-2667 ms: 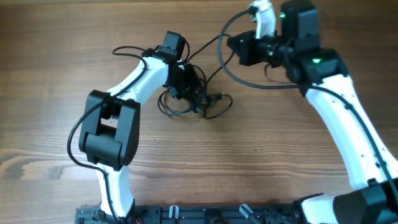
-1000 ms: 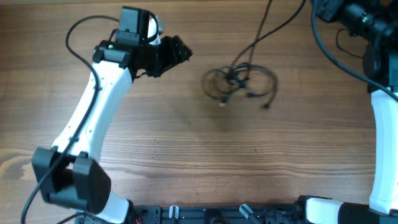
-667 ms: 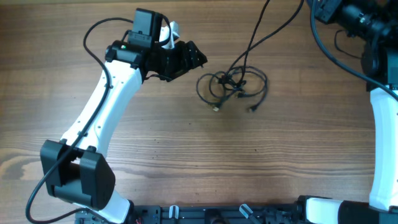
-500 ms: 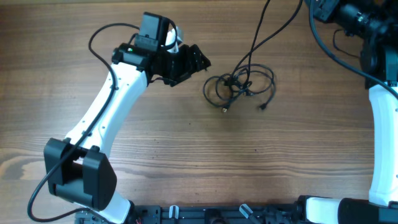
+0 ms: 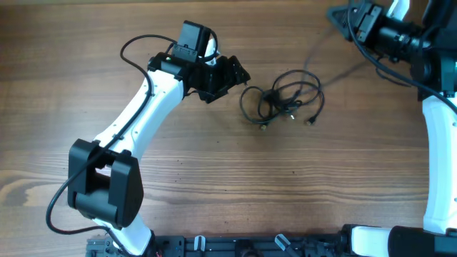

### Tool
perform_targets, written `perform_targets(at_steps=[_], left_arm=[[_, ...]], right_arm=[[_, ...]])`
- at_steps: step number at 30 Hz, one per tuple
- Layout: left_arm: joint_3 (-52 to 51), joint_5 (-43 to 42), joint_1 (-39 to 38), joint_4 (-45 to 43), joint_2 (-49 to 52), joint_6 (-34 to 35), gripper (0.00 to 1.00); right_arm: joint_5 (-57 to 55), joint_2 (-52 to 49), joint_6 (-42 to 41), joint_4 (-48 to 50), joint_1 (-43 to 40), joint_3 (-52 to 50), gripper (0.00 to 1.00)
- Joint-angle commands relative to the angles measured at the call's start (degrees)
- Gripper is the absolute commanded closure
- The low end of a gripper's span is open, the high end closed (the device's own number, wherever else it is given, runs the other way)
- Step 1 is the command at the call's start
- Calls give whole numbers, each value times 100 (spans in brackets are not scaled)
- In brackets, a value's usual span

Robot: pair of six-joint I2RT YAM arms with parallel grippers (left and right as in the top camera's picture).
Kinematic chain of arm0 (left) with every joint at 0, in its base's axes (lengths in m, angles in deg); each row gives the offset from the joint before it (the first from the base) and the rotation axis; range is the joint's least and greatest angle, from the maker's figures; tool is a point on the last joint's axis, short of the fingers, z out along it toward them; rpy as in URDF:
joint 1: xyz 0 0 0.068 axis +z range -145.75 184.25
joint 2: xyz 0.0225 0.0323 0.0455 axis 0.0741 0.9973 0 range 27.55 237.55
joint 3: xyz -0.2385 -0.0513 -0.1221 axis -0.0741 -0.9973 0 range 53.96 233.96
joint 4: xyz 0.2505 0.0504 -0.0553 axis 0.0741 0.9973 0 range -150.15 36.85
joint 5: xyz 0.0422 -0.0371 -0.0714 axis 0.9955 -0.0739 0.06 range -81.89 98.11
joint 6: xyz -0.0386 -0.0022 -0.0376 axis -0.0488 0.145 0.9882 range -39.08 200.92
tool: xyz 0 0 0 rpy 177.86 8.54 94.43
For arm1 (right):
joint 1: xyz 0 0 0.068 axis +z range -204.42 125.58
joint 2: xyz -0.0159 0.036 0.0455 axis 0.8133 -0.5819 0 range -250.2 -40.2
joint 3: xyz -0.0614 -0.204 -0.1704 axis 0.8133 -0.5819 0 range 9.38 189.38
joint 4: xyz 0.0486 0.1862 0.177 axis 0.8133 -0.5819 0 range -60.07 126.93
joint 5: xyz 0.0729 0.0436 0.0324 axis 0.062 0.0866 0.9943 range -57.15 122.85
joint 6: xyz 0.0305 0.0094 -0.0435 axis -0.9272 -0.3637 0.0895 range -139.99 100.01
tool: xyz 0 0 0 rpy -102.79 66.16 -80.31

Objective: Untangle cables

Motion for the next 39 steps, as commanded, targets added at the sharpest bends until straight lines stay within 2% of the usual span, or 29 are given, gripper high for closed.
perform_targets(at_steps=[1, 6, 11, 18, 22, 24, 29, 30, 32, 35, 39], left_arm=[[-55, 120, -50, -245, 105, 13, 20], [-55, 26, -424, -1379, 522, 15, 20], [-52, 28, -848, -2492, 1082, 37, 15], [-52, 39, -1458, -3300, 1716, 9, 12], [-52, 160, -1751, -3563, 2024, 15, 16], [-52, 398, -1847, -3528, 2131, 17, 22], [-52, 586, -1821, -3388, 2179, 13, 52], [-52, 562, -1781, -3355, 2173, 13, 63], [-52, 479, -1648, -3134, 2105, 11, 96], [-52, 483, -1414, -2632, 1786, -46, 96], [-52, 485, -1034, -1980, 850, -446, 96]], right_arm=[[-728, -177, 490, -175, 9, -125, 43], [-809, -278, 708, -184, 7, -125, 43], [-901, -278, 782, -192, 7, -125, 42], [-973, -278, 866, -310, 7, -127, 41], [-1054, -278, 1029, -439, 7, -127, 41], [-1051, -278, 1134, -520, 7, -127, 41], [-1051, -278, 1158, -544, 7, -127, 41], [-1049, -278, 1158, -544, 9, -127, 41], [-1051, -278, 1163, -544, 9, -131, 41], [-1049, -291, 1161, -544, 9, -133, 37], [-966, -391, 1158, -546, 9, -138, 37]])
